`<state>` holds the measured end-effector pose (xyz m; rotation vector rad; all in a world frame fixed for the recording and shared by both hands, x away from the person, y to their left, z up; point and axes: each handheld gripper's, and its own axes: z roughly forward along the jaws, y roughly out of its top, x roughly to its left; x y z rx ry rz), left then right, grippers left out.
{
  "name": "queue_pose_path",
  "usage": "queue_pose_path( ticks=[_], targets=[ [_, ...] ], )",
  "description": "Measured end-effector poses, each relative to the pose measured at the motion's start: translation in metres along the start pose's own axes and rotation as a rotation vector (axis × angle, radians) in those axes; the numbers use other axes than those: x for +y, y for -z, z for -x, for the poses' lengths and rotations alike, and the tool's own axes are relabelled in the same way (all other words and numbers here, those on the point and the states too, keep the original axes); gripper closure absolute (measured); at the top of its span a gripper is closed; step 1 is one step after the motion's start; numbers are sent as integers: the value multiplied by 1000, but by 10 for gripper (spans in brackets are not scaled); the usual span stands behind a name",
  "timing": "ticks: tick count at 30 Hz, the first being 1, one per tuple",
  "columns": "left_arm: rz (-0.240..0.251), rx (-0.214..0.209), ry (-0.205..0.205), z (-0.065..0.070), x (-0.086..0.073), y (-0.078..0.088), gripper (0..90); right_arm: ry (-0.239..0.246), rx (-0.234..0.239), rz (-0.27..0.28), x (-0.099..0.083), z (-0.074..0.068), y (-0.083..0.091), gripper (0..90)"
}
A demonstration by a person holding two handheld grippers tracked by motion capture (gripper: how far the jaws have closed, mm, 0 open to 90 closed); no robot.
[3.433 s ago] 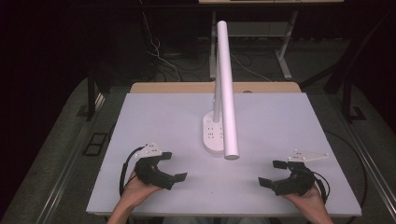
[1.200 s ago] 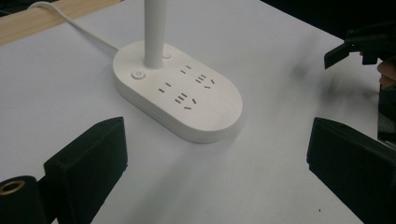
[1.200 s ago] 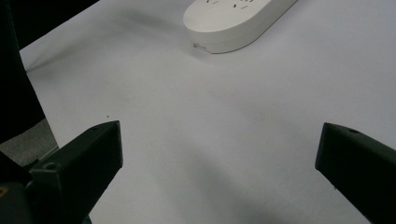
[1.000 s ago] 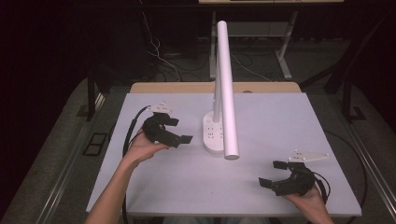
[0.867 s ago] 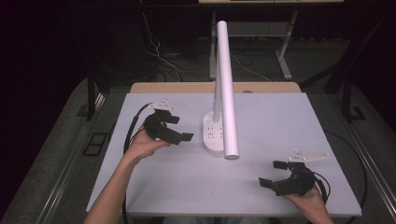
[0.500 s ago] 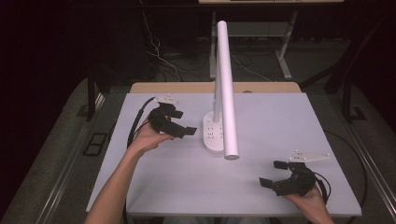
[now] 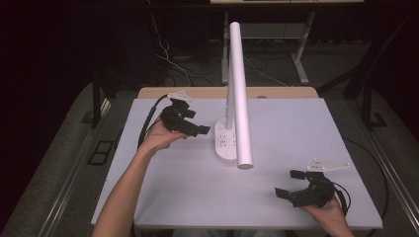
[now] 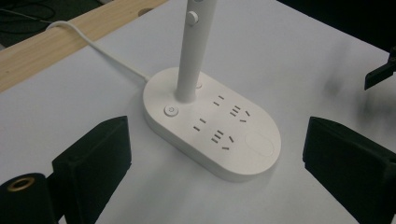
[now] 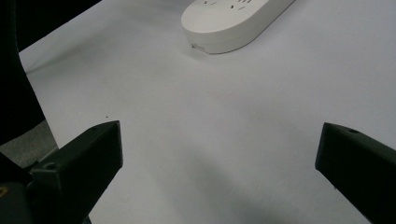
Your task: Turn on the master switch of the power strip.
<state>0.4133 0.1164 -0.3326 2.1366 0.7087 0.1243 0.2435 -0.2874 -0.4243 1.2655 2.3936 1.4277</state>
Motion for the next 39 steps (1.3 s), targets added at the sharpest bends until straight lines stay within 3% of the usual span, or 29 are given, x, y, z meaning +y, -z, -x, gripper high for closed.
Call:
queue_pose_path(
  ticks=[7,10,17,19,31,39],
  targets=[
    [-20,-3,-5,-5,10,-9,81,3,-1,2,0,0,0,3],
    [-35,2,13,-7,13,-11,109,4,-2,3,0,0,0,3],
    [-8,6,82,-17,18,-17,180,3,2,0,0,-1,0,3],
    [-22,1,73,-20,19,-18,203,3,2,0,0,-1,0,3],
    [8,20,113,-32,16,-33,447,5,2,0,-1,0,1,3],
    [0,26,128,-34,14,-46,621,7,1,-2,-1,0,1,3]
  ],
)
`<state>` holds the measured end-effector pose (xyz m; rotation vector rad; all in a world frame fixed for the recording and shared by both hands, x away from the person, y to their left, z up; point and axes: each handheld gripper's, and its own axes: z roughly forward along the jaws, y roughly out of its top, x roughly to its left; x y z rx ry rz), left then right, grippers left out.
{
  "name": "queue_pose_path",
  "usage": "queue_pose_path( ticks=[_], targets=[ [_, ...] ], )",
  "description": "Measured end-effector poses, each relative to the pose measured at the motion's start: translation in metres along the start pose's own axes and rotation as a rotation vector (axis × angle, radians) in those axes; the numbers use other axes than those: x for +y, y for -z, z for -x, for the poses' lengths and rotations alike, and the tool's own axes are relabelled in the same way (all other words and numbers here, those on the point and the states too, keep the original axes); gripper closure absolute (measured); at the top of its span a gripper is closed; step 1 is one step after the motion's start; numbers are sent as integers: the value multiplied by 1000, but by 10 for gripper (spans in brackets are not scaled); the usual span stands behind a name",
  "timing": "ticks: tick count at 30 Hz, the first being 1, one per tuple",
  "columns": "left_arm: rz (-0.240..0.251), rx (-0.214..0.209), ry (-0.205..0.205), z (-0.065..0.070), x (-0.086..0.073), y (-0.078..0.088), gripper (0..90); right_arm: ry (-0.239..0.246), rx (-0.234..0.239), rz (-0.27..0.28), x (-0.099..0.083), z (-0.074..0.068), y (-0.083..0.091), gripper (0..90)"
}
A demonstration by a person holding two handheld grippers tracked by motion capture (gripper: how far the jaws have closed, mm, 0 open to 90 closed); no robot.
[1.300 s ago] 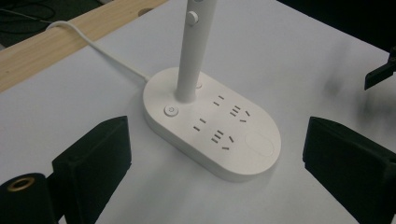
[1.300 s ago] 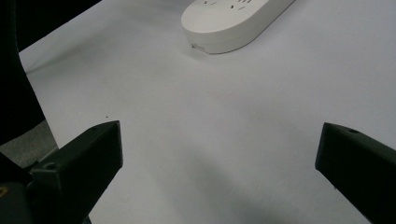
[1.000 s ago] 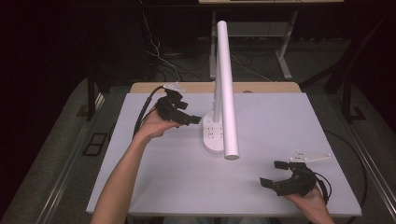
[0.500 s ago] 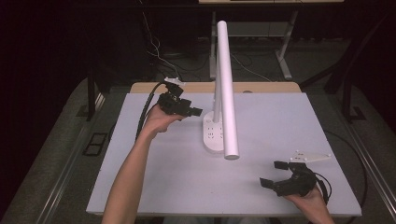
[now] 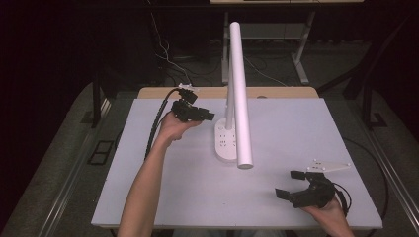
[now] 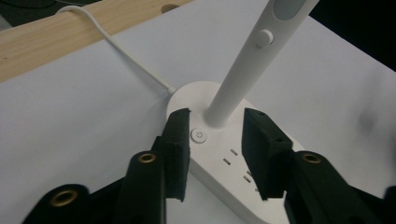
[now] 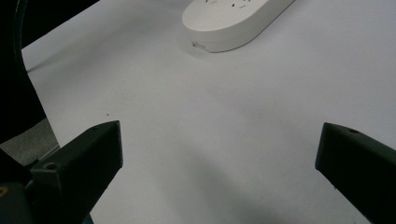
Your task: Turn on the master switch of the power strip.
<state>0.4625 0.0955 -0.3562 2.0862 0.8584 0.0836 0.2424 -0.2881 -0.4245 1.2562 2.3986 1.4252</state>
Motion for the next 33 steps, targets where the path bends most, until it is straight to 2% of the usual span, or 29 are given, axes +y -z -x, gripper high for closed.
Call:
queue_pose_path(
  ticks=[5,9,16,18,20,24,33],
  targets=[
    [6,5,-12,3,0,-7,799,1,1,-1,0,0,0,3],
    [-11,12,-19,4,0,-14,883,0,2,2,0,-1,0,3],
    [-28,35,-14,5,-2,-26,894,6,3,2,0,-1,0,3],
    [-36,32,-17,4,-3,-28,894,6,3,2,0,-1,0,3],
    [-31,30,1,5,-4,-32,894,7,4,2,-1,-1,0,3],
    [-36,32,10,5,-5,-38,895,8,4,1,-1,-2,0,3],
    [-60,38,7,6,-8,-49,896,11,5,-1,-1,-2,0,3]
  ],
)
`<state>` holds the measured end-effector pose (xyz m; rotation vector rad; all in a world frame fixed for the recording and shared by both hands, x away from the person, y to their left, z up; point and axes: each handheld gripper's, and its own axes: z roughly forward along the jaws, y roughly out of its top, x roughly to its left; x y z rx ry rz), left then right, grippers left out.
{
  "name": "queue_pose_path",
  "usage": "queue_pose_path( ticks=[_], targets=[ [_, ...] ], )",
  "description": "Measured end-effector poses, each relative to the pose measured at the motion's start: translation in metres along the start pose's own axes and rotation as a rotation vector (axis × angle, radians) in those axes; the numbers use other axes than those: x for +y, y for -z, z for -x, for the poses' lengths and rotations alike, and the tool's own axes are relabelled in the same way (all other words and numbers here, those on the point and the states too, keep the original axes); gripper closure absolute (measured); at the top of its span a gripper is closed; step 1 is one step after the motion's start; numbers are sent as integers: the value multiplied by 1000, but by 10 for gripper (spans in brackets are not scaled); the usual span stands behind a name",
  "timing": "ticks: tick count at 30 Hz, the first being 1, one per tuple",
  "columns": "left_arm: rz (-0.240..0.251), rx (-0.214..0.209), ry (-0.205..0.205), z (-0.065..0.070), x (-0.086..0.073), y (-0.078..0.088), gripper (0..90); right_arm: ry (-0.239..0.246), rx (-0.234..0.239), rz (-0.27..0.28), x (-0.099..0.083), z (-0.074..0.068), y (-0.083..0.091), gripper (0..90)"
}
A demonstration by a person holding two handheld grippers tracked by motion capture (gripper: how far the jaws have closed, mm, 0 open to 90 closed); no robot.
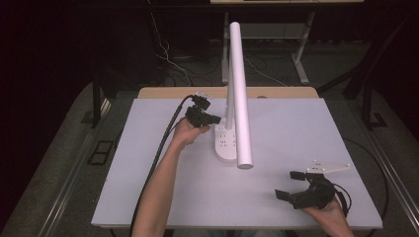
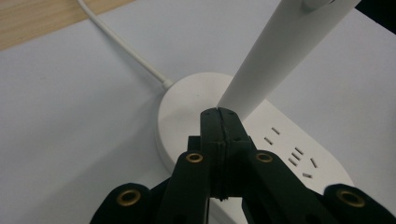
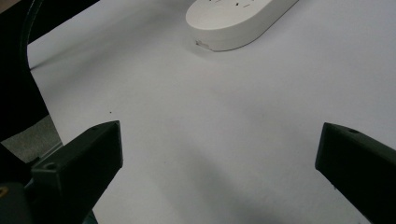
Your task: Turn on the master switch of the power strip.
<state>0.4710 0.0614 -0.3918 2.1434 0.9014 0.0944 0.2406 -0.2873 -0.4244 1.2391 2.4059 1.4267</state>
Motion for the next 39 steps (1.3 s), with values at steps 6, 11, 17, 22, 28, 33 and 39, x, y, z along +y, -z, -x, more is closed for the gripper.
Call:
queue_pose_path(
  ticks=[6,11,17,22,28,33,39],
  targets=[
    [-15,2,4,-2,-3,-7,897,0,3,-5,0,0,0,3],
    [-7,7,21,-1,-5,-14,896,-5,5,-7,0,-1,0,3],
    [-9,21,19,0,-6,-19,895,-5,6,-7,-1,-1,0,3],
    [-14,26,23,-1,-7,-21,896,-5,6,-8,-1,-2,0,3],
    [4,27,44,-1,-10,-28,894,-3,8,-10,-1,-2,0,3],
    [-12,14,0,-7,-13,-27,890,3,8,-11,-1,-2,0,3],
    [2,24,13,-4,-13,-28,895,3,11,-11,-1,-3,-1,3]
  ],
)
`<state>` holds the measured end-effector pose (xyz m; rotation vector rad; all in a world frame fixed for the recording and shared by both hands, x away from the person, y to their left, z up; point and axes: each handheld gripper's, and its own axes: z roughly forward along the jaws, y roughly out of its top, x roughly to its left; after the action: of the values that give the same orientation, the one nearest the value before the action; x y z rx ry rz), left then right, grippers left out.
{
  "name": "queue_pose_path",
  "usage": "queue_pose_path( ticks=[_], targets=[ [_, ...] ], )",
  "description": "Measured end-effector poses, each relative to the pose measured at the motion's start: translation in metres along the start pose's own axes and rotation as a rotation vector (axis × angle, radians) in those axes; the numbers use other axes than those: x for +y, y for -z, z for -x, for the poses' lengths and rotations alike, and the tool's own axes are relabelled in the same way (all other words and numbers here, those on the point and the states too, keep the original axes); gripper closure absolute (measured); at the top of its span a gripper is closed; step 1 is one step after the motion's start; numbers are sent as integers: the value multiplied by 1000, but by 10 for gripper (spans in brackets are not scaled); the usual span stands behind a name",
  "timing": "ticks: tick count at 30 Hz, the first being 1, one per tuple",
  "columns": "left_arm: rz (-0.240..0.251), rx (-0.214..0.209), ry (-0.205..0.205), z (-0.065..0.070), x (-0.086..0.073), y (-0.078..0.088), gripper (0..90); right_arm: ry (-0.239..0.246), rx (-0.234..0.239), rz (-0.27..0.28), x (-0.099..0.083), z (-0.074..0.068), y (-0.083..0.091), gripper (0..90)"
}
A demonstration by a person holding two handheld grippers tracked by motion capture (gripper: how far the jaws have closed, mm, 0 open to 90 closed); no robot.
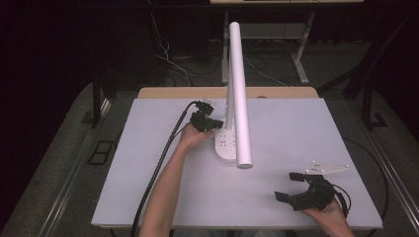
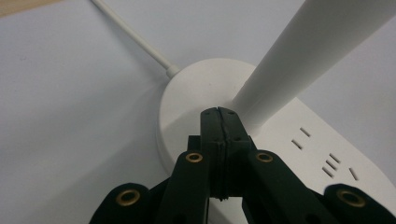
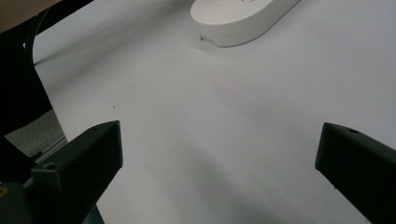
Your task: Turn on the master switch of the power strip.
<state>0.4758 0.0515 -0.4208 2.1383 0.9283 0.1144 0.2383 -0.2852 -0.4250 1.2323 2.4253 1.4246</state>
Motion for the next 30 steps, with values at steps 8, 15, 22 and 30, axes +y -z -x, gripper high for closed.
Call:
queue_pose_path(
  ticks=[8,15,22,30],
  targets=[
    [-22,-1,10,-1,-1,0,898,2,-1,-3,0,0,0,3],
    [4,21,23,3,-3,-2,900,4,-3,0,0,0,1,3],
    [7,32,38,5,-5,-3,900,1,-3,-2,0,0,2,3],
    [-3,41,45,6,-5,-2,900,-1,-2,-3,0,0,1,3]
  ],
)
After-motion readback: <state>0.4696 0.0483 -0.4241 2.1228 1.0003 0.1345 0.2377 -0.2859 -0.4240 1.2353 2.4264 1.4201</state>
